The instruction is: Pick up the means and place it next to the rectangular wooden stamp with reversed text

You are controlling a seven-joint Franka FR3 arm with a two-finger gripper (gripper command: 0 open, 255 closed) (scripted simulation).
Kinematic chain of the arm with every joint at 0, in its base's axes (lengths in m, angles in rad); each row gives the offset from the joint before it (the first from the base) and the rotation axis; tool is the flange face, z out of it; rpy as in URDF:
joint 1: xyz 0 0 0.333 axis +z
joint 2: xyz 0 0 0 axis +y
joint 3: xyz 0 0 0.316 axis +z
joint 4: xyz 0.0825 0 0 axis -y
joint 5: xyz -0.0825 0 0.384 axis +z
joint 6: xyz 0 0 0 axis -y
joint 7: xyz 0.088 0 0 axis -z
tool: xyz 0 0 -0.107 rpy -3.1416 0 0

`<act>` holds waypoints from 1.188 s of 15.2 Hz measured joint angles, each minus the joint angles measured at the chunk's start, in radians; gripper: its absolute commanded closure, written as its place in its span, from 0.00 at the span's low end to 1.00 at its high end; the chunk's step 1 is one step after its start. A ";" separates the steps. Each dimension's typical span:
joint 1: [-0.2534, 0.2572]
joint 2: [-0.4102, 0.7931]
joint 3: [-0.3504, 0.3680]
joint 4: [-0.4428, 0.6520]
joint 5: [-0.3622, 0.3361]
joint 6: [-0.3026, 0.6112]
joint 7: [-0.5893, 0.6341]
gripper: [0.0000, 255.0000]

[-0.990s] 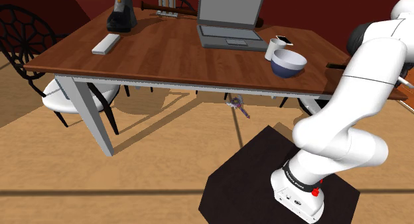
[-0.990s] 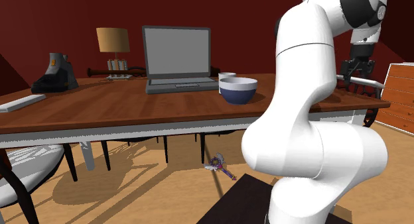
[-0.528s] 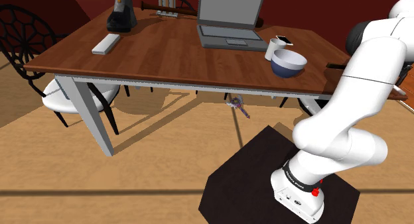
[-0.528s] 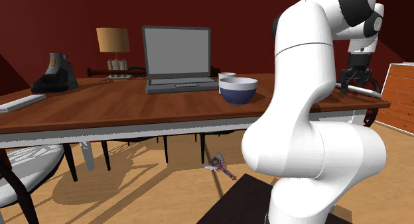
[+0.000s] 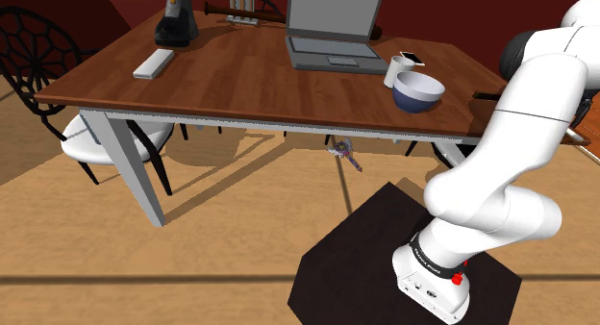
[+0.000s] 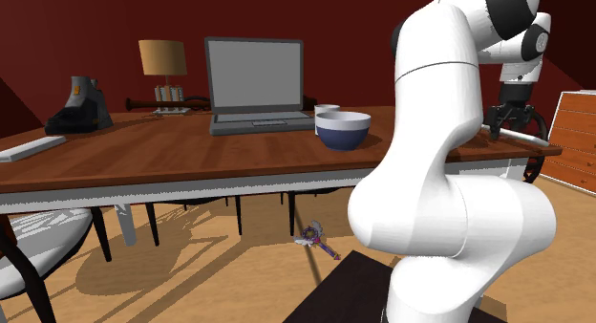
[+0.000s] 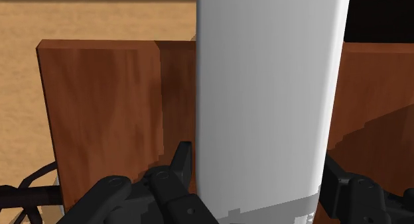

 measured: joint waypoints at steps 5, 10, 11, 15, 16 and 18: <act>0.000 0.000 0.000 0.000 0.000 0.000 0.000 0.00; -0.008 -0.002 -0.002 0.045 -0.004 -0.043 0.006 0.00; -0.008 -0.010 -0.006 0.065 -0.010 -0.068 0.010 0.00; -0.028 -0.003 -0.005 0.129 -0.007 -0.123 0.013 0.00; -0.028 -0.002 -0.005 0.130 -0.007 -0.124 0.013 0.00; -0.029 -0.002 -0.005 0.131 -0.007 -0.125 0.013 0.00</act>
